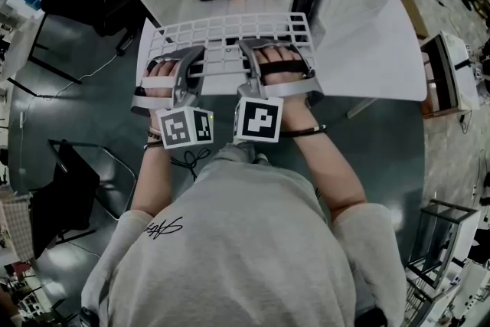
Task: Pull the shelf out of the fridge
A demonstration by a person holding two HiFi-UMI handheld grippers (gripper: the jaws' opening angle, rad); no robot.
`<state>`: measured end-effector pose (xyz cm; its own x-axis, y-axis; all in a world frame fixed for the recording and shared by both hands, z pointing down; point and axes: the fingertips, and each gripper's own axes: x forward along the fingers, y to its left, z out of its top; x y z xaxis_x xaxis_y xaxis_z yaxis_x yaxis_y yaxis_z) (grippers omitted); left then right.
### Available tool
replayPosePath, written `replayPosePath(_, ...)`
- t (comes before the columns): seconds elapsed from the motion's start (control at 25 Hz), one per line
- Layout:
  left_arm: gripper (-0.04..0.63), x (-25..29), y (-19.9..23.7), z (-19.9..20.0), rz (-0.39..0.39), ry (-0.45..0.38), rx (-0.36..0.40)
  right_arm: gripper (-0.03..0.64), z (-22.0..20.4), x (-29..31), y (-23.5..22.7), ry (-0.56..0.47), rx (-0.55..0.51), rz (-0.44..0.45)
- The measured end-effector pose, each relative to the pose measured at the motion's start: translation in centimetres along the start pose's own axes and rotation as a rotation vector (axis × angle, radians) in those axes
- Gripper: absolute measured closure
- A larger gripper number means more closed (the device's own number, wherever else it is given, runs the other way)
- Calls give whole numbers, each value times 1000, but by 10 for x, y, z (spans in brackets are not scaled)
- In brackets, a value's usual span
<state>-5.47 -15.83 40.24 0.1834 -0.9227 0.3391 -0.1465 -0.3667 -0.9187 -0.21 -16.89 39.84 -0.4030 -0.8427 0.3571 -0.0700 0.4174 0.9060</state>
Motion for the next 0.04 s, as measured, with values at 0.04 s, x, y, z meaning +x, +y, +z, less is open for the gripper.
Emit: replayPosePath(0.04, 554, 0, 0, 0, 1, 0, 0, 569, 0, 0, 0, 0, -1, -1)
